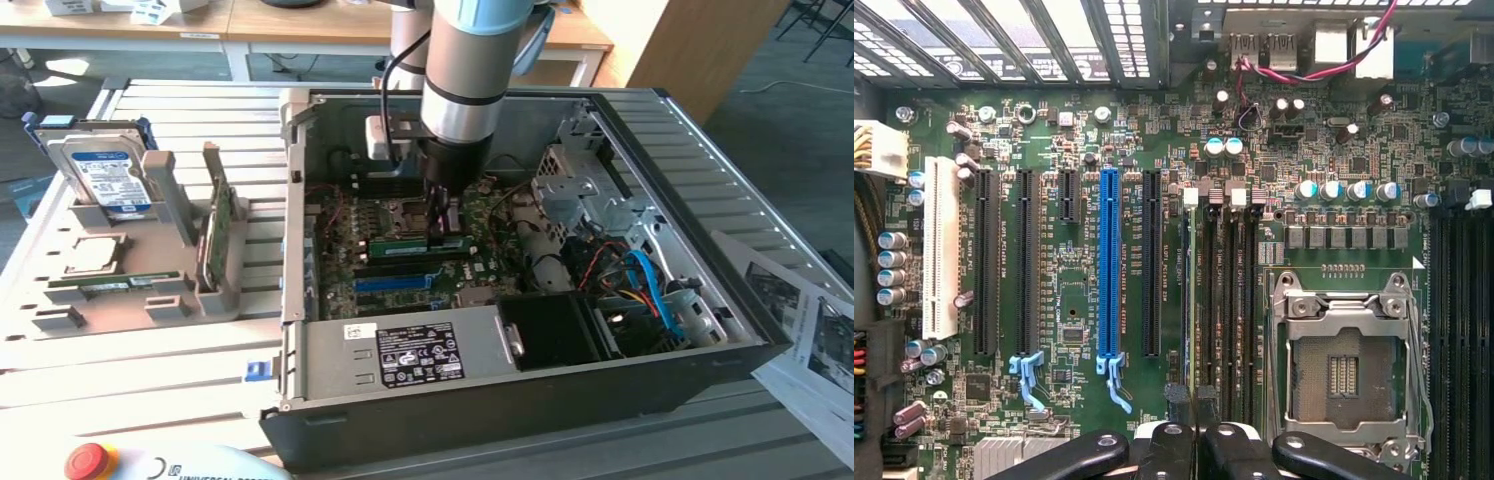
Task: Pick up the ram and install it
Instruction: 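Insert the ram into the slot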
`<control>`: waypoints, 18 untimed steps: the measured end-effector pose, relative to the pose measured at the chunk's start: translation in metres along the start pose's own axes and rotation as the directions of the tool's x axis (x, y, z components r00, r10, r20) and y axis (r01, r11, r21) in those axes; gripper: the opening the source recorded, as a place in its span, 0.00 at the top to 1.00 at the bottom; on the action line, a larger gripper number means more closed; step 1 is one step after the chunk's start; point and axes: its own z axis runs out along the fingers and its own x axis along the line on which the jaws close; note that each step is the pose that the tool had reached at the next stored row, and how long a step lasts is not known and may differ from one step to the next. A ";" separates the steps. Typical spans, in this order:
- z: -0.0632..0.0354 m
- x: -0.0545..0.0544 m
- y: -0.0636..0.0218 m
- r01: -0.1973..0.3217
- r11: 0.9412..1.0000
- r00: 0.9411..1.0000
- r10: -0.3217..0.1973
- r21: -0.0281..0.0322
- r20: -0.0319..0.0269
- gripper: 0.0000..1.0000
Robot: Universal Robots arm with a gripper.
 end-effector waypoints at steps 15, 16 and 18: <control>0.0019 0.000 0.0012 0.000 1.000 1.000 0.000 0.007 0.000 0.88; 0.0019 0.000 0.0011 0.000 1.000 1.000 0.000 0.007 0.000 0.88; 0.0020 0.000 0.0011 0.000 1.000 1.000 0.000 0.007 0.000 0.88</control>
